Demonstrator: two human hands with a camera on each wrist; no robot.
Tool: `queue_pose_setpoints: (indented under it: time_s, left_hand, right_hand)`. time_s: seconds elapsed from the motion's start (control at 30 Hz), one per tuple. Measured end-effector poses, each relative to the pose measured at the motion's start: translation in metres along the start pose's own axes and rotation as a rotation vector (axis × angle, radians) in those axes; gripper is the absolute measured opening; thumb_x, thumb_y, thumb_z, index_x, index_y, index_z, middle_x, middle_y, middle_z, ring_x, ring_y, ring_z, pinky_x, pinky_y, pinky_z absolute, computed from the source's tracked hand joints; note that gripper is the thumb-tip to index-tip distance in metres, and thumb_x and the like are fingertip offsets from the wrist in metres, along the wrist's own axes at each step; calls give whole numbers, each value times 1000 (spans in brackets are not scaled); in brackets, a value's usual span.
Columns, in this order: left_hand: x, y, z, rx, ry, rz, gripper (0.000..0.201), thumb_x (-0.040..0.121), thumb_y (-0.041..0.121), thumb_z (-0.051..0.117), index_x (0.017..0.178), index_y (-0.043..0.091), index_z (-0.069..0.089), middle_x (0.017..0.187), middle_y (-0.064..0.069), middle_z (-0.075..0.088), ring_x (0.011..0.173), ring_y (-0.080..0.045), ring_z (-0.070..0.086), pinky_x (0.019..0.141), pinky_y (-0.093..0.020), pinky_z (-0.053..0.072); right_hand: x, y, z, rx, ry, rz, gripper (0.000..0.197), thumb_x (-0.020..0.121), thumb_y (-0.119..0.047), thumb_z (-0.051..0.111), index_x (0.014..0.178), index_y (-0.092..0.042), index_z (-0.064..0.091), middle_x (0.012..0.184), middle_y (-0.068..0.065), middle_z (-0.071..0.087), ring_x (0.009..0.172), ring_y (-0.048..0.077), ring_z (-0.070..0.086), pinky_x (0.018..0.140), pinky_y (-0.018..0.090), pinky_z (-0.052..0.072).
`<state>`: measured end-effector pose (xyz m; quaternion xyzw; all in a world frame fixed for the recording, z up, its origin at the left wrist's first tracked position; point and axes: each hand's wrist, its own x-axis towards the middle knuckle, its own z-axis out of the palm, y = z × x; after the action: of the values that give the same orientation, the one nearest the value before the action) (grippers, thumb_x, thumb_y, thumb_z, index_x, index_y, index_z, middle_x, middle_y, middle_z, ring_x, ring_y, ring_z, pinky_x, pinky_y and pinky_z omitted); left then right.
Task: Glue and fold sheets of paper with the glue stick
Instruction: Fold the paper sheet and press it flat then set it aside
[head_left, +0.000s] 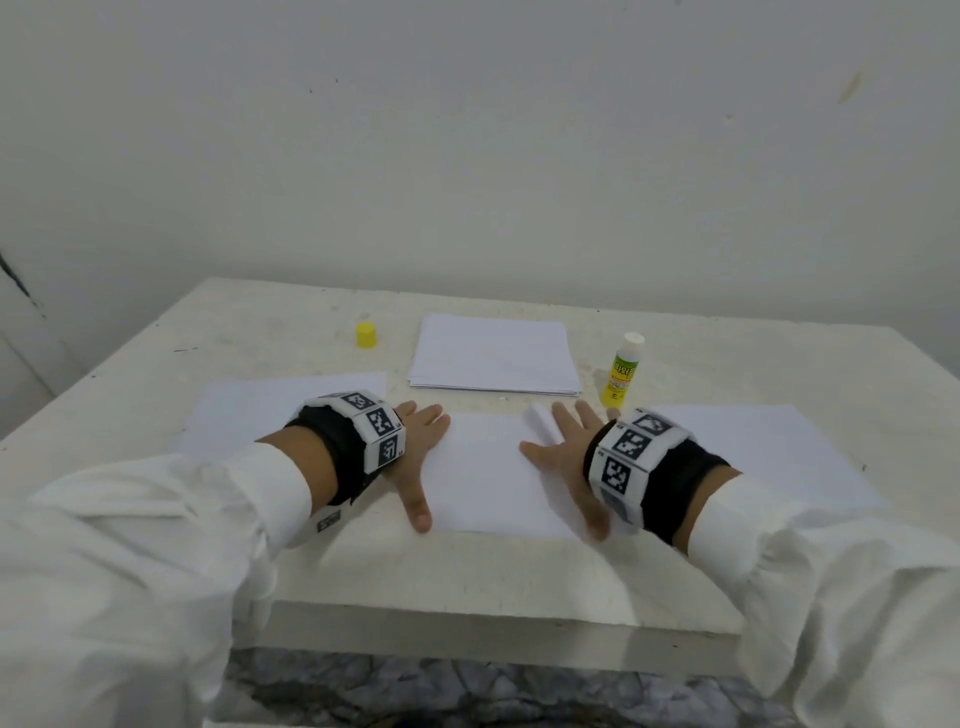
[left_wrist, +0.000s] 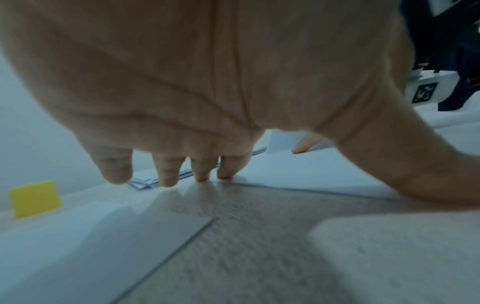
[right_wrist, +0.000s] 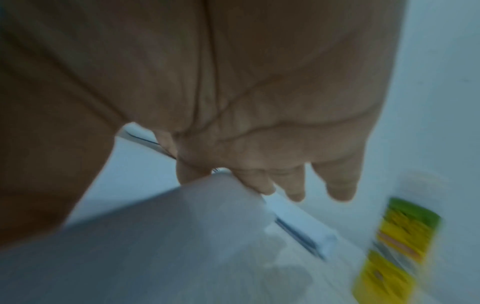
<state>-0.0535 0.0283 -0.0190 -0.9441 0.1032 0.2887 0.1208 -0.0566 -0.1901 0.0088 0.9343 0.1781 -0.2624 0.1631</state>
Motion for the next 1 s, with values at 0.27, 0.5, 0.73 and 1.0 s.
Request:
queue_pose_setpoints:
  time_s: [0.27,0.5,0.73,1.0]
  left_hand:
    - [-1,8,-5,112,54,-24,144,47,78,73,151,16,-4,158,-8,1,145,-31,1,117,-52,13]
    - [-4,9,-7,99,33,-33,143,51,75,75,152,16,-7,160,-7,-1,146,-29,3,117,-51,11]
    - [-4,11,-11,112,22,-24,138,48,76,75,150,15,3,154,-6,15,140,-29,18,113,-50,21]
    - [-10,13,-14,99,34,-25,132,46,74,77,146,14,14,149,-5,24,135,-27,26,110,-48,26]
  right_hand:
    - [10,-78,-16,-252,129,-193,80,93,-52,44,152,-18,4,159,8,-11,146,29,-9,113,55,-6]
    - [17,-70,-13,-41,-6,-240,109,78,-62,62,152,-20,-8,160,5,-9,147,27,5,115,51,14]
    - [-1,18,2,23,-110,-79,120,75,-57,69,150,-15,-15,159,6,-15,147,24,0,117,46,8]
    - [-8,48,11,22,-128,-37,123,74,-52,73,150,-12,-15,159,4,-13,147,23,1,117,42,12]
